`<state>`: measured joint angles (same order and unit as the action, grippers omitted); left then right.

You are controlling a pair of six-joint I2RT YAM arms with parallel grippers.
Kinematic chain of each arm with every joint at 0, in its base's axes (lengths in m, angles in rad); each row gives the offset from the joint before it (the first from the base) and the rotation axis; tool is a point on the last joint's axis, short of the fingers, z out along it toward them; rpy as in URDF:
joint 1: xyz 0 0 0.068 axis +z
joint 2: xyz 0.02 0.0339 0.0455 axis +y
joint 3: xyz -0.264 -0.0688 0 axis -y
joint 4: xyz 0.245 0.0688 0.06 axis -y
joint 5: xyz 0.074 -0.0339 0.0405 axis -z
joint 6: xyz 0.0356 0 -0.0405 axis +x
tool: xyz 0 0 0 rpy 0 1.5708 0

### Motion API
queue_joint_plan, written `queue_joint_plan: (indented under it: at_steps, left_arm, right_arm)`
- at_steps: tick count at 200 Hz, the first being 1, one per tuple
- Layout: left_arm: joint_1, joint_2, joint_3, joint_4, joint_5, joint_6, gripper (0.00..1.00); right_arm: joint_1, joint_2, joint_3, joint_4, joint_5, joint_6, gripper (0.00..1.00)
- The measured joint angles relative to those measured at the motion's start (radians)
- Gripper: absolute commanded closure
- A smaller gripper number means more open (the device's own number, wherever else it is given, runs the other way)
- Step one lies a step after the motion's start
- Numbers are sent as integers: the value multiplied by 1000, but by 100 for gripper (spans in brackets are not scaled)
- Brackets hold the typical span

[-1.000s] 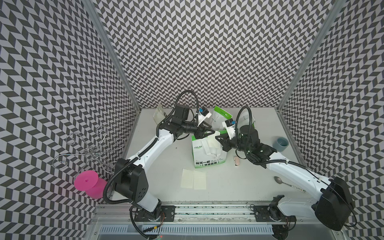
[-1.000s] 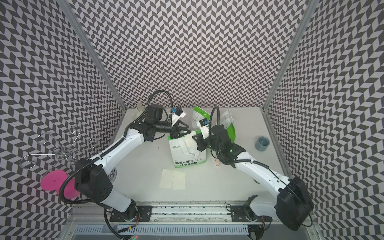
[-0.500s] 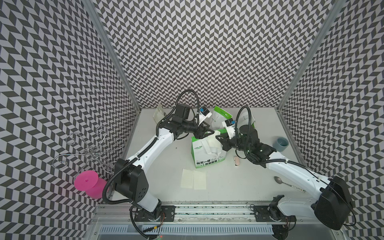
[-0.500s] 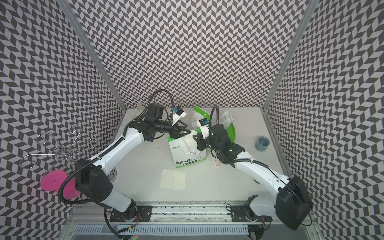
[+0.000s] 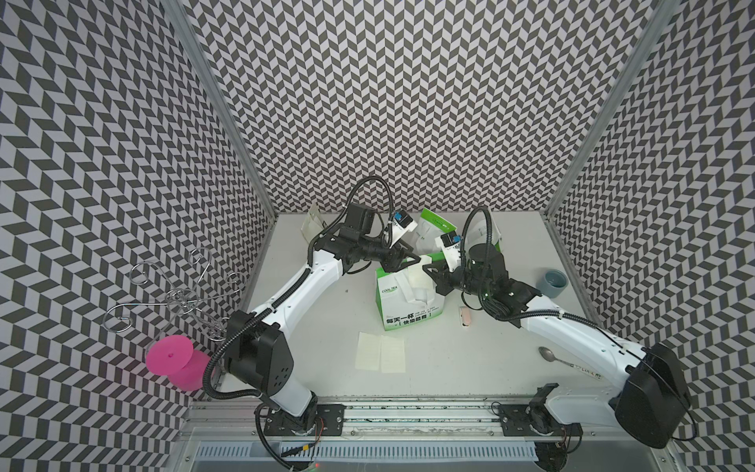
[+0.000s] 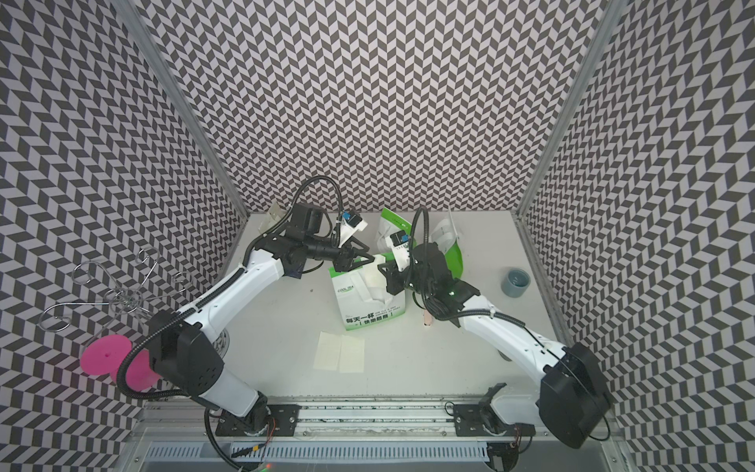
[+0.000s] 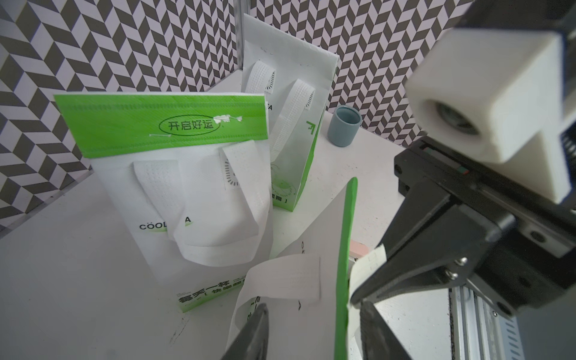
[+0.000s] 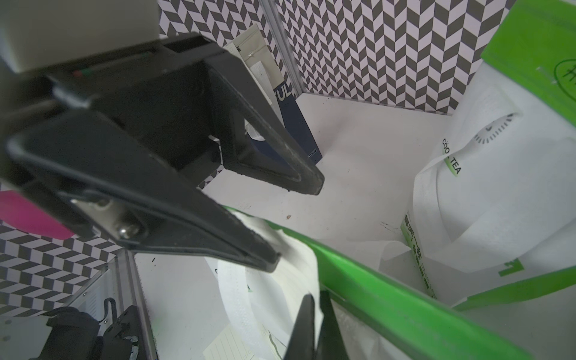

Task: Staple the receipts to the bags
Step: Hold the receipt from the takeout bag.

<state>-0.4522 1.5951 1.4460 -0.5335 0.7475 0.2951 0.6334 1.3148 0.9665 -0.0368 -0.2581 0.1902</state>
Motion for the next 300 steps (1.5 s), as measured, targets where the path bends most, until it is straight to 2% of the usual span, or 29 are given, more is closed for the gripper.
queue_joint_plan:
  at_steps: [35,73,99,136,166,184,230,263,300]
  left_arm:
    - [0,0,2,-2,0,6,67]
    - [-2,0,4,-8,-2,8,67]
    - [-2,1,5,-10,-4,18,55]
    - [-2,2,6,-11,-11,21,62]
    - [-4,2,10,-20,-33,22,60]
    - [-6,2,13,-26,-48,19,55]
    - [-7,15,40,-75,-73,10,58]
    - [-12,23,41,-82,-73,5,67]
    - [-19,28,41,-99,-73,9,89]
  right_arm:
    - [0,0,7,0,4,-1,100]
    - [0,6,8,-1,13,-11,100]
    - [0,14,11,-3,17,-17,100]
    - [0,16,17,-13,18,-27,100]
    - [0,17,24,-25,25,-34,100]
    - [0,18,24,-29,27,-34,100]
    - [6,27,24,-31,27,-34,100]
    - [11,29,24,-31,28,-37,100]
    - [13,36,28,-33,35,-38,100]
